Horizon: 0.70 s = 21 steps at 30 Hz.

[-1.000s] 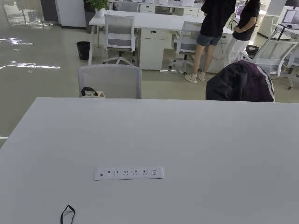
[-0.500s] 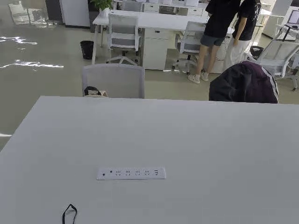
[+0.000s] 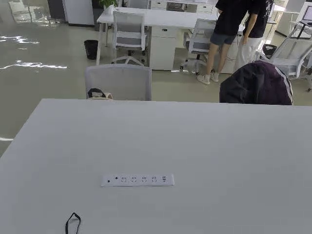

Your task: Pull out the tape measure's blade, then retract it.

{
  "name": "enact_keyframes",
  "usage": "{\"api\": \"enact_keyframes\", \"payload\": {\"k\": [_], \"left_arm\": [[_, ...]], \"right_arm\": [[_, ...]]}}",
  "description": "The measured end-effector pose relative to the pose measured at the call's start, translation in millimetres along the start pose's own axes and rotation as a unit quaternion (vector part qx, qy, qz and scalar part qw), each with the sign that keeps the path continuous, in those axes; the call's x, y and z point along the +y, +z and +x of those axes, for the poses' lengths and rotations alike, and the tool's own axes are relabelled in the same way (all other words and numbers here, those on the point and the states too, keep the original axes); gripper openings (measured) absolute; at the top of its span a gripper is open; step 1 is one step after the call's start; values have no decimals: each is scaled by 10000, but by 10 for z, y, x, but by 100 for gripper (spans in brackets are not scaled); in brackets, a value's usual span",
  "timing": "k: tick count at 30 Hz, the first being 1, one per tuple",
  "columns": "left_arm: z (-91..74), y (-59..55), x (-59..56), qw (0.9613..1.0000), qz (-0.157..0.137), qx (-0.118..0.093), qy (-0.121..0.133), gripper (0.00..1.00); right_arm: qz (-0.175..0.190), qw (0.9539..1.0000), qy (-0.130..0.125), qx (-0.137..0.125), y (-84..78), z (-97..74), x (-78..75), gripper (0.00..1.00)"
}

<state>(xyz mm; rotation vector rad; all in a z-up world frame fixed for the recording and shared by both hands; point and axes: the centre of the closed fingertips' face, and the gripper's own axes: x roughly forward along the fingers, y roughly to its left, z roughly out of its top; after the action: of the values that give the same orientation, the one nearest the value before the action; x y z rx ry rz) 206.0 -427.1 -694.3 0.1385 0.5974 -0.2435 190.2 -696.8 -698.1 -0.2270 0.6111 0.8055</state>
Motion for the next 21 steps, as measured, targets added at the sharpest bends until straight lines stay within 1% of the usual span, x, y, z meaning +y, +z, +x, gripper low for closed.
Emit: {"api": "enact_keyframes", "payload": {"k": [1,2,4,5,7,9,12,16,19,21], "left_arm": [[13,6,11,10000,3,-12,38,99],[36,14,48,9999,21,-33,146,99],[75,31,60,9998,26,-43,201,99],[103,30,93,9995,60,-39,296,99],[140,33,122,9993,98,-47,358,99],[176,66,155,9989,114,-97,434,99],[213,101,196,9986,38,-106,523,99],[277,92,218,9983,-182,-112,549,99],[320,70,243,9977,-255,-94,615,99],[341,86,273,9969,-358,-145,689,99]], "right_arm": [[6,10000,12,11,-11,2,-13,81],[9,10000,12,30,-30,7,-37,81],[18,10000,20,65,-52,18,-63,81],[10,10000,25,77,-61,27,-75,81],[4,10000,47,60,-60,38,-78,80],[-11,10000,76,52,-59,57,-78,79],[-51,9999,111,60,-68,91,-97,77],[-132,9997,194,57,-41,138,-117,76],[-176,9996,222,59,-28,175,-150,75],[-234,9993,266,83,-27,207,-170,74]]}}
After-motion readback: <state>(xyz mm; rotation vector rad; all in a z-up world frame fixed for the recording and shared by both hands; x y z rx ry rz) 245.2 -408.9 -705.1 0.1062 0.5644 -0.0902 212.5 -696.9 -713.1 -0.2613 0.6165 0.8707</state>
